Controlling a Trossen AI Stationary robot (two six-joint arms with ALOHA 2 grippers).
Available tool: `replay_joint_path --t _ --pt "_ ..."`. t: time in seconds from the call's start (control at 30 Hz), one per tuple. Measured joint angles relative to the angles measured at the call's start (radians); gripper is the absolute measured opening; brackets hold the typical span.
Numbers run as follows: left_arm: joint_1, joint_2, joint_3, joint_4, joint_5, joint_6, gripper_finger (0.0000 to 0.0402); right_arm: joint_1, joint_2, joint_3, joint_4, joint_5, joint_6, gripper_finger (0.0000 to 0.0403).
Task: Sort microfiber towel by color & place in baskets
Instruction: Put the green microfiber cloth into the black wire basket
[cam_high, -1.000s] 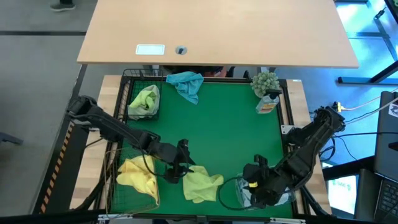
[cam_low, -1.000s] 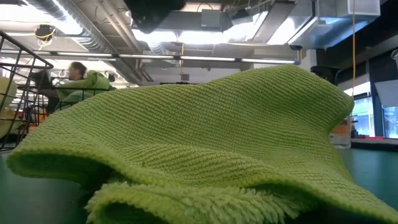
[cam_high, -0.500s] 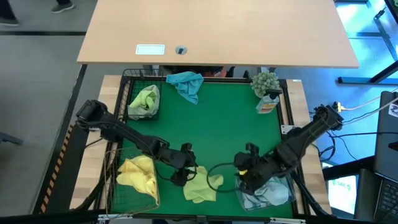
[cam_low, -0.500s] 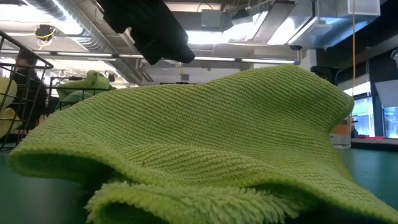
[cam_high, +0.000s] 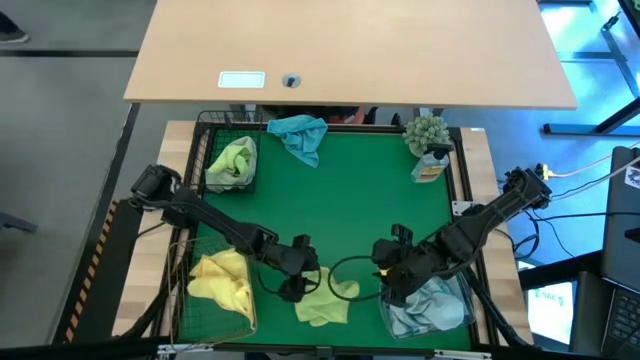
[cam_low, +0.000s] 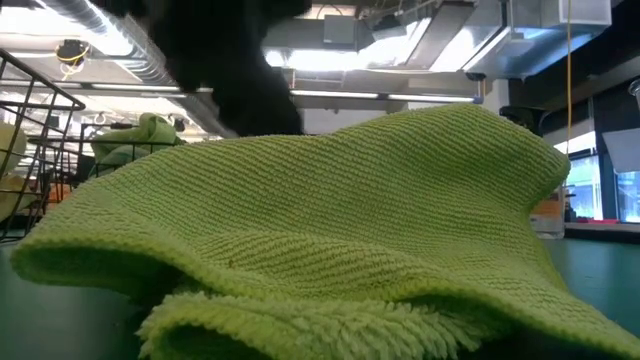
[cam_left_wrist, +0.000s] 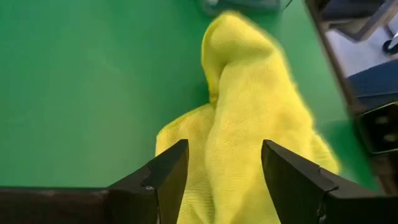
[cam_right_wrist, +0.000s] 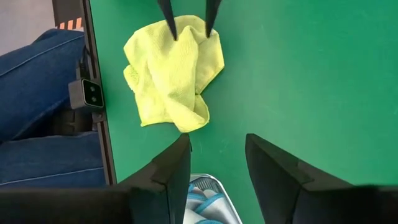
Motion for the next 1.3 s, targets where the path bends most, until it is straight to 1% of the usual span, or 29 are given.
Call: replay_joint_path --t 0.13,0.33,0.5,0.6,0.73,0.87,1.17,1.23,1.3 --pt "0.002 0.056 0.0 0.02 -0.018 0.013 0.0199 0.0 0.0 0.0 0.0 0.0 0.0 0.0152" --pt "0.012 0.133 0.0 0.019 -0.012 0.03 0.02 0.0 0.0 0.0 0.002 0.0 -0.017 0.0152" --pt "0.022 0.184 0.003 0.03 0.071 0.032 0.0198 0.0 0.0 0.0 0.002 0.0 -0.017 0.0152" --pt "0.023 0.193 0.005 0.037 0.094 0.034 0.0188 0.0 0.0 0.0 0.002 0.001 -0.017 0.0152" --pt "0.029 0.19 0.004 0.03 0.101 0.035 0.0162 0.0 0.0 0.0 0.002 0.009 -0.019 0.0152" --pt "0.036 0.19 0.003 0.026 0.116 0.034 0.0126 0.0 0.0 0.0 0.002 0.01 -0.046 0.0152" --pt "0.054 0.166 -0.001 0.004 0.123 0.03 0.0019 0.0 0.0 0.0 0.002 0.01 -0.071 0.0152" --pt "0.057 0.143 -0.003 -0.013 0.124 0.031 0.0009 0.0 0.0 0.0 0.002 0.01 -0.08 0.0152" --pt "0.062 0.113 -0.003 -0.018 0.123 0.031 0.001 0.0 0.0 0.0 0.002 0.011 -0.103 0.0152"
